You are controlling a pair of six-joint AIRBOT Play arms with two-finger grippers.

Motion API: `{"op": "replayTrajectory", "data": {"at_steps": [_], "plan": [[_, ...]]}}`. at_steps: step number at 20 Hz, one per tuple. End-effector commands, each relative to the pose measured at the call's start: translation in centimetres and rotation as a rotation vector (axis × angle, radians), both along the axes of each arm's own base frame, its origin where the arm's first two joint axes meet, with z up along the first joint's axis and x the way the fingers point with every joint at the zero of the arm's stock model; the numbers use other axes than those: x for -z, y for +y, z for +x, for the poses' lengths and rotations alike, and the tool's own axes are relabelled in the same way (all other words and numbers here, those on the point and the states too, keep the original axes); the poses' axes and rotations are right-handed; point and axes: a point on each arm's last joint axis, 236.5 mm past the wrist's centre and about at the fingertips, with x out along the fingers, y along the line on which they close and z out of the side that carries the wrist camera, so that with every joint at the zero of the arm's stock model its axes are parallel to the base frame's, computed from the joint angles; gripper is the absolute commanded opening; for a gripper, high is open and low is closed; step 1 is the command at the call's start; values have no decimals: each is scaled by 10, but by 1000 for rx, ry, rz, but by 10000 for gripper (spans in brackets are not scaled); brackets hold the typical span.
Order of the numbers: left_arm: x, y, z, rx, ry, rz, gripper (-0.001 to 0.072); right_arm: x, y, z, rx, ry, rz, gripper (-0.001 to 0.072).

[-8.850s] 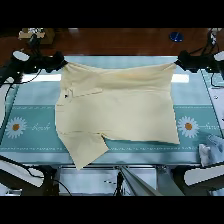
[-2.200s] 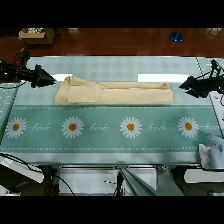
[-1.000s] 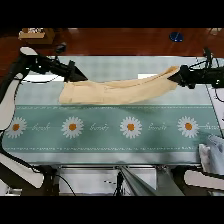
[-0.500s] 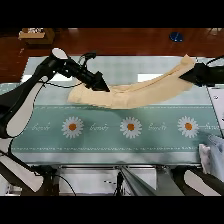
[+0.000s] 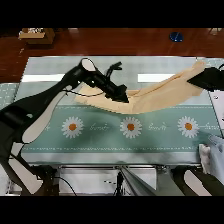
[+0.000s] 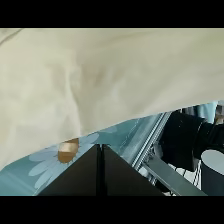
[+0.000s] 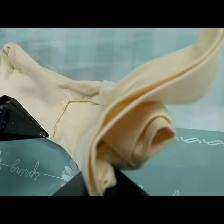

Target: Fold the shirts.

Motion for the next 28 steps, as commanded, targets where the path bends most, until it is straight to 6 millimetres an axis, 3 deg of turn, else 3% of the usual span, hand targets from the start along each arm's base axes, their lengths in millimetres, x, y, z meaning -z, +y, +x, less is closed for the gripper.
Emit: {"op": "replayTrajectory", "data": {"at_steps": [1,4,7,9,11,13,16,19,22,25,28], "plan": [[30,-32,-28,36,36,35,26,-1,1,-6,-3,12,-2,27],[55,-62,-44,1,74,56,26,-1,2,-6,-2,16,1,27],[64,-98,-54,-57,96,4,26,-1,2,-6,1,18,5,27],[67,-96,-47,-66,82,2,25,0,3,-8,-2,26,6,27],[52,-76,-30,-48,44,-16,24,1,3,-11,-10,37,6,27],[30,-33,1,-43,-61,31,23,0,7,-11,-19,34,12,27],[-26,64,60,-103,-287,156,23,-5,36,-5,-87,-12,7,27],[-106,180,102,-287,-450,224,24,-24,86,26,-117,-169,33,27],[-174,276,109,-491,-547,243,25,-24,148,59,-133,-261,98,27],[-216,337,92,-614,-602,277,25,29,221,71,-198,-191,127,27],[-231,358,74,-644,-612,298,25,99,292,69,-237,-98,155,28]]}}
